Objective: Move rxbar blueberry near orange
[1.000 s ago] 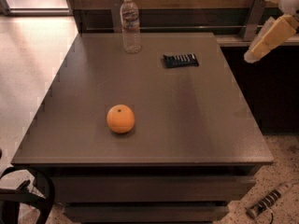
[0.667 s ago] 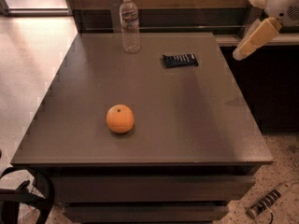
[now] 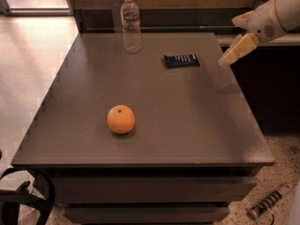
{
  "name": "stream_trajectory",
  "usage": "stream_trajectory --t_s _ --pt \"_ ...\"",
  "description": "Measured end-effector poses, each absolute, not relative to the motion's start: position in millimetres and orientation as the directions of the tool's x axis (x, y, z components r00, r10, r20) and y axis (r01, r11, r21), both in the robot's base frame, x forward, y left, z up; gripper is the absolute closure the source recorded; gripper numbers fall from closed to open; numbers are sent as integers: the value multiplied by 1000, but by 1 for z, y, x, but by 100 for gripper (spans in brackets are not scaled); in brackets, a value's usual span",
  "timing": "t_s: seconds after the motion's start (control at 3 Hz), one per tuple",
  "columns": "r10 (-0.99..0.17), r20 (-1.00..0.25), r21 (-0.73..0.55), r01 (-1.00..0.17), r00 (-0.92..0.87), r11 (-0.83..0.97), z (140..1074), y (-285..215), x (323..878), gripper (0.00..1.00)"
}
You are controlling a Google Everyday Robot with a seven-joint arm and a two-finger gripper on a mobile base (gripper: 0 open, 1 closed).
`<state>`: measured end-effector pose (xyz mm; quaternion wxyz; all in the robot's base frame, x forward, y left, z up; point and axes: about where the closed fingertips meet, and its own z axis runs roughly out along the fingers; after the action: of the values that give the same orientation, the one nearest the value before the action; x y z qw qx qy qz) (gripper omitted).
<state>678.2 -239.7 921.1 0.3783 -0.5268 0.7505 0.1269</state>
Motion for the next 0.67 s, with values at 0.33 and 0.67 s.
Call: stream_trajectory --t_s 0.33,0.67 --pt "-695 -702 -208 -887 -159 413 921 -240 678 0" --pt "-675 -721 -187 -894 -157 407 908 -234 696 0"
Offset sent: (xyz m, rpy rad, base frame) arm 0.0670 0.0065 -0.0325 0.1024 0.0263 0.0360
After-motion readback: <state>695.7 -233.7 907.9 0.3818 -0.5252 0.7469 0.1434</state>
